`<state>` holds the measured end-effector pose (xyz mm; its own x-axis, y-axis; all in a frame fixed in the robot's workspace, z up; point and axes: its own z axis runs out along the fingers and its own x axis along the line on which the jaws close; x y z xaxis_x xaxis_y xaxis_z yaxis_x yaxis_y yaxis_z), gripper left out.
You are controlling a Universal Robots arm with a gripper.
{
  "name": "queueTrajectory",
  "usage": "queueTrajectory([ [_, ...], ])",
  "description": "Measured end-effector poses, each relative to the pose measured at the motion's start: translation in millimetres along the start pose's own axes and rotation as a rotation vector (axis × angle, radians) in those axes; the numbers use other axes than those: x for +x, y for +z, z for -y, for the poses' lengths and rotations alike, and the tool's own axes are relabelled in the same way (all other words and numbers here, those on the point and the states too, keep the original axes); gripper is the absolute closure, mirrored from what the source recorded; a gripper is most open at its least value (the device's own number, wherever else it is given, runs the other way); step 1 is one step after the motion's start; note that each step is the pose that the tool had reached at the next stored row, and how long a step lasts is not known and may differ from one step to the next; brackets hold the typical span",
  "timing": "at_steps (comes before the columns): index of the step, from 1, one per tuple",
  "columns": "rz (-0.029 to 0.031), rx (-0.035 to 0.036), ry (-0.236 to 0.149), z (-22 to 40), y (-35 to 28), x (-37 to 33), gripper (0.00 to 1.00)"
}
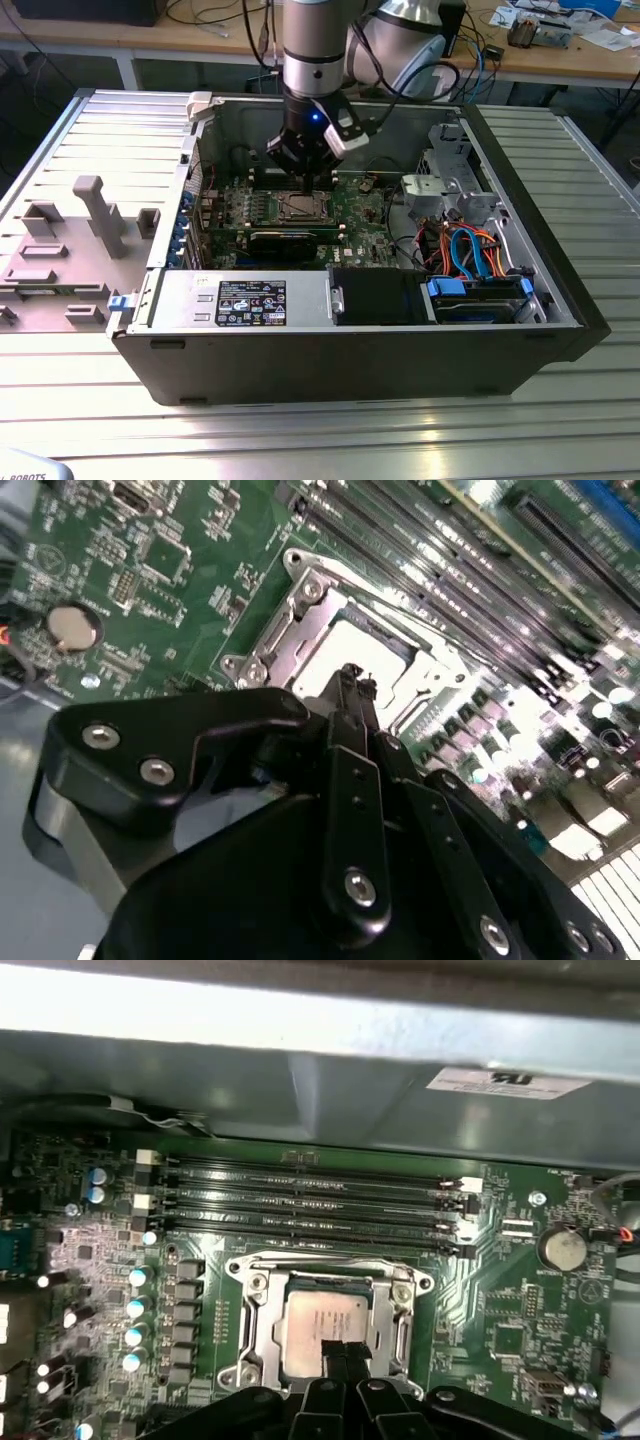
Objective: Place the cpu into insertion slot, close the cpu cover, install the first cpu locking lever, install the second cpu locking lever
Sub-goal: 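Install the first cpu locking lever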
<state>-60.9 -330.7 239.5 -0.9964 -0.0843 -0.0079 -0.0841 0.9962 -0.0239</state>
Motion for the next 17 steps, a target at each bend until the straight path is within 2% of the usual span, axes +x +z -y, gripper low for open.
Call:
queueTrajectory([
  [3,-0.0001,0.0021,0.0,0.2,-6.6,-0.1,0.89],
  [4,-0.0003,0.004,0.0,0.3,-11.5,-0.1,0.89],
  [8,-0.0005,0.0064,0.0,0.5,-21.0,-0.2,0.89],
  [17,-0.0005,0.0068,0.0,0.5,-21.9,-0.2,0.89],
])
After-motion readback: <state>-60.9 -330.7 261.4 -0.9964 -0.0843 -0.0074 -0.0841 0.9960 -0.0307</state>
